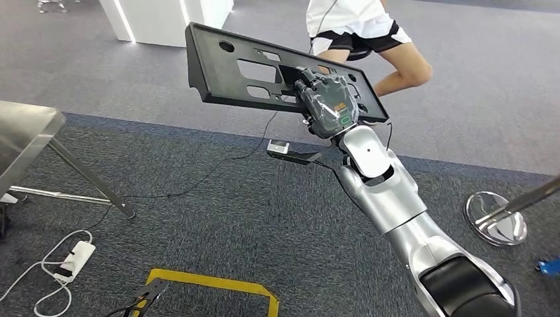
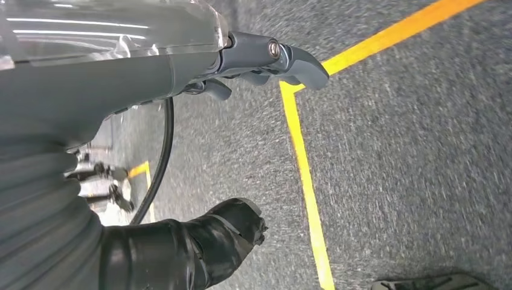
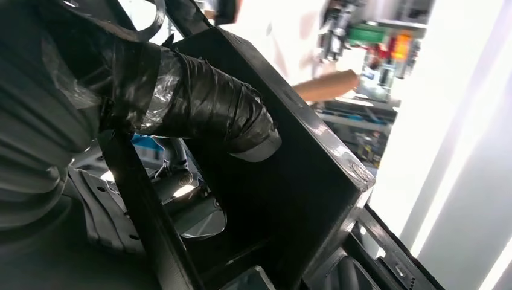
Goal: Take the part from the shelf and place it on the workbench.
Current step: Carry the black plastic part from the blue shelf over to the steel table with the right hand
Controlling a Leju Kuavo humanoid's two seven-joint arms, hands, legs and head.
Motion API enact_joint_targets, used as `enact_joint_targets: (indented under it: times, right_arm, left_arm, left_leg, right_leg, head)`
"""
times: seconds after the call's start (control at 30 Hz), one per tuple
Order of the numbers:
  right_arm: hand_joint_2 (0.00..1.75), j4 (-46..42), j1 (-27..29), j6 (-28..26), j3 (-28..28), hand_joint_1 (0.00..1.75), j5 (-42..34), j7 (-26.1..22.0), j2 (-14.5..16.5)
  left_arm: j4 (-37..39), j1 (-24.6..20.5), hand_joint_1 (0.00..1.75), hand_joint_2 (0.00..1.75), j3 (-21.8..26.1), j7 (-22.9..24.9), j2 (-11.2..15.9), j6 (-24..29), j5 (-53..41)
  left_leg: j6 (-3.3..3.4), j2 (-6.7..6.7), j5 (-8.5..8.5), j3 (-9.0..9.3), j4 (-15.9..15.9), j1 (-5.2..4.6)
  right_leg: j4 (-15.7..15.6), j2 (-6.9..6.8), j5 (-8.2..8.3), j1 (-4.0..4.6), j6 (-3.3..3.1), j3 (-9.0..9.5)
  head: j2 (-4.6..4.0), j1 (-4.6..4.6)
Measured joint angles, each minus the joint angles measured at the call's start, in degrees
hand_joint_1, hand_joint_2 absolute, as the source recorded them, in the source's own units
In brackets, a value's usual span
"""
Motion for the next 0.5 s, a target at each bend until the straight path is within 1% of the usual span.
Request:
enact_joint_targets:
  times: [0.03, 0.07, 0.1, 0.13, 0.17, 0.2, 0.23, 0.27, 0.3, 0.33, 0.37, 0.4, 0.43, 0.47, 0.5]
  right_arm:
    - [1.75, 0.0, 0.0, 0.1, 0.0, 1.75, 0.1, 0.1, 0.1]
    - [1.75, 0.0, 0.0, 0.2, -0.1, 1.75, 0.1, 0.1, 0.4]
    - [1.75, -0.1, -0.1, 0.4, -0.1, 1.75, 0.3, 0.1, 0.8]
    - [1.75, -0.2, -0.2, 0.9, -0.1, 1.75, 0.6, 0.2, 1.7]
    - [1.75, -0.3, -0.5, 1.5, 0.0, 1.75, 1.1, 0.5, 2.9]
    - [1.75, -0.5, -1.0, 2.2, 0.0, 1.75, 1.5, 1.0, 4.2]
    - [1.75, -0.6, -1.5, 2.9, 0.0, 1.75, 2.0, 1.4, 5.7]
    - [1.75, -0.6, -2.0, 3.3, 0.1, 1.75, 2.3, 1.9, 6.8]
    - [1.75, -0.7, -2.3, 3.6, 0.2, 1.75, 2.5, 2.2, 7.7]
    - [1.75, -0.7, -2.5, 3.8, 0.3, 1.75, 2.6, 2.4, 8.4]
    - [1.75, -0.7, -2.6, 3.9, 0.5, 1.75, 2.6, 2.6, 8.8]
    - [1.75, -0.7, -2.6, 4.0, 0.6, 1.75, 2.6, 2.6, 9.1]
    - [1.75, -0.7, -2.8, 4.0, 0.7, 1.75, 2.6, 2.6, 9.3]
    - [1.75, -0.7, -3.0, 4.0, 0.8, 1.75, 2.5, 2.6, 9.4]
    - [1.75, -0.7, -3.4, 3.9, 0.9, 1.75, 2.4, 2.6, 9.4]
  left_arm:
    - [0.0, 0.0, 0.0, 1.75, 0.0, -0.1, -0.1, 0.0, 0.2]
    - [0.0, 0.2, 0.0, 1.75, 0.0, -0.3, -0.1, 0.1, 0.5]
    - [0.0, 0.6, 0.0, 1.75, 0.0, -0.6, 0.1, 0.2, 0.9]
    - [0.0, 1.3, 0.0, 1.75, 0.0, -1.2, 0.6, 0.2, 1.5]
    - [0.0, 2.2, 0.0, 1.75, 0.0, -2.2, 1.3, 0.1, 2.1]
    - [0.0, 3.0, 0.0, 1.75, 0.0, -3.1, 2.1, 0.0, 2.5]
    - [0.0, 3.6, 0.0, 1.75, 0.0, -4.1, 3.0, -0.2, 2.8]
    - [0.0, 3.9, 0.0, 1.75, 0.0, -4.8, 3.7, -0.4, 2.9]
    - [0.0, 4.1, 0.0, 1.75, 0.0, -5.2, 4.3, -0.6, 2.9]
    - [0.0, 4.2, 0.0, 1.75, 0.0, -5.4, 4.9, -0.8, 2.9]
    - [0.0, 4.4, 0.0, 1.75, 0.0, -5.5, 5.3, -1.0, 2.9]
    - [0.0, 4.6, 0.0, 1.75, 0.0, -5.5, 5.6, -1.1, 2.8]
    - [0.0, 4.7, 0.0, 1.75, 0.0, -5.4, 5.8, -1.3, 2.7]
    - [0.0, 4.7, 0.0, 1.75, 0.0, -5.4, 6.0, -1.4, 2.5]
    - [0.0, 4.6, 0.0, 1.75, 0.0, -5.3, 6.2, -1.6, 2.4]
  left_leg:
    - [-0.18, -0.71, 0.11, -0.22, 0.0, 0.14]
    - [-0.4, -1.41, 0.24, -0.47, 0.0, 0.31]
    - [-0.7, -2.14, 0.42, -0.67, -0.1, 0.45]
    - [-1.05, -2.7, 0.54, -0.75, -0.3, 0.48]
    - [-1.33, -2.24, 0.32, -0.87, -0.2, 0.39]
    - [-1.64, -1.01, -0.41, -1.38, 0.8, 0.27]
    - [-1.92, 0.69, -1.7, -2.41, 2.9, 0.17]
    - [-2.17, 2.61, -3.42, -4.03, 6.2, 0.23]
    - [-2.47, 3.74, -5.09, -5.98, 10.0, 0.35]
    - [-2.76, 4.29, -6.16, -7.63, 13.2, 0.48]
    - [-3.0, 4.61, -6.35, -8.52, 14.8, 0.6]
    - [-3.19, 4.86, -5.54, -8.29, 14.4, 0.71]
    - [-3.29, 5.31, -3.9, -6.84, 11.7, 0.78]
    - [-3.3, 6.25, -2.07, -4.67, 7.6, 0.81]
    - [-3.15, 7.31, -0.79, -2.62, 3.9, 0.61]
  right_leg:
    - [-2.1, 1.01, 0.6, 0.02, -0.07, 0.97]
    - [-2.9, 1.55, 0.5, 0.07, -0.09, 1.34]
    - [-3.2, 1.09, 0.56, 0.2, -0.11, 1.49]
    - [-3.5, 0.38, 0.62, 0.12, -0.29, 1.67]
    - [-3.9, -0.24, 0.78, -0.01, -0.55, 1.93]
    - [-4.4, -0.82, 0.99, -0.14, -0.84, 2.2]
    - [-4.9, -1.48, 1.17, -0.26, -1.11, 2.44]
    - [-5.0, -2.16, 1.22, -0.13, -1.3, 2.57]
    - [-5.0, -2.99, 1.15, 0.0, -1.46, 2.61]
    - [-5.0, -3.95, 1.04, 0.1, -1.56, 2.62]
    - [-4.9, -4.87, 0.91, 0.16, -1.61, 2.64]
    - [-4.8, -5.76, 0.74, 0.18, -1.6, 2.64]
    - [-4.6, -6.59, 0.54, 0.18, -1.5, 2.65]
    - [-4.4, -7.38, 0.28, 0.21, -1.35, 2.67]
    - [-4.1, -8.12, 0.0, 0.36, -1.14, 2.64]
  head:
    - [0.0, -0.01]
    - [0.0, -0.02]
    - [0.0, -0.01]
    - [0.0, 0.04]
    - [0.0, 0.06]
    - [0.0, 0.04]
    - [0.0, 0.01]
    - [0.0, -0.04]
    - [0.0, -0.07]
    - [0.0, -0.07]
    - [0.0, -0.07]
    - [0.0, -0.08]
    - [0.0, -0.08]
    - [0.0, -0.07]
    - [0.0, -0.07]
